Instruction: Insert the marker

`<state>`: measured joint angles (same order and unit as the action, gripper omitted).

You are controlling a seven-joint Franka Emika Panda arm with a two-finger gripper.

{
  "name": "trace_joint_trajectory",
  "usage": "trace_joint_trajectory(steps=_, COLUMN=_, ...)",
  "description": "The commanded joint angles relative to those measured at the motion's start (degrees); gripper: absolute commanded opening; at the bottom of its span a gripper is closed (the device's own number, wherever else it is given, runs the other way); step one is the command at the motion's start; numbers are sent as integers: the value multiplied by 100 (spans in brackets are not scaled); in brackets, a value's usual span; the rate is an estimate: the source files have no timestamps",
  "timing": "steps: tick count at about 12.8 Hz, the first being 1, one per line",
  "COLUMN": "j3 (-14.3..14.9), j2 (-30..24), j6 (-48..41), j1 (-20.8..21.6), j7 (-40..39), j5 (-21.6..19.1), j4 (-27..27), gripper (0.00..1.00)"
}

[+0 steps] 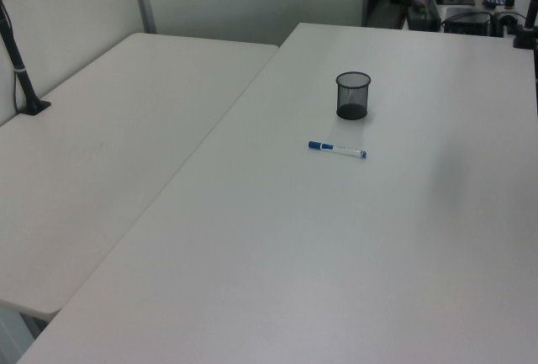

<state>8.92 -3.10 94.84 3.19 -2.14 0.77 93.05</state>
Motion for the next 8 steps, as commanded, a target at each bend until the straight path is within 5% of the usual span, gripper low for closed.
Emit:
trace_joint_trajectory(steps=1, j3=110, j2=-182, j6=96, j1=103, j7=-163, j5=19, j4=205, gripper=100)
trace_joint_trajectory(steps=8, j3=83, j2=580, j6=271, j1=129, j7=-1016, j5=142, j4=187, gripper=100)
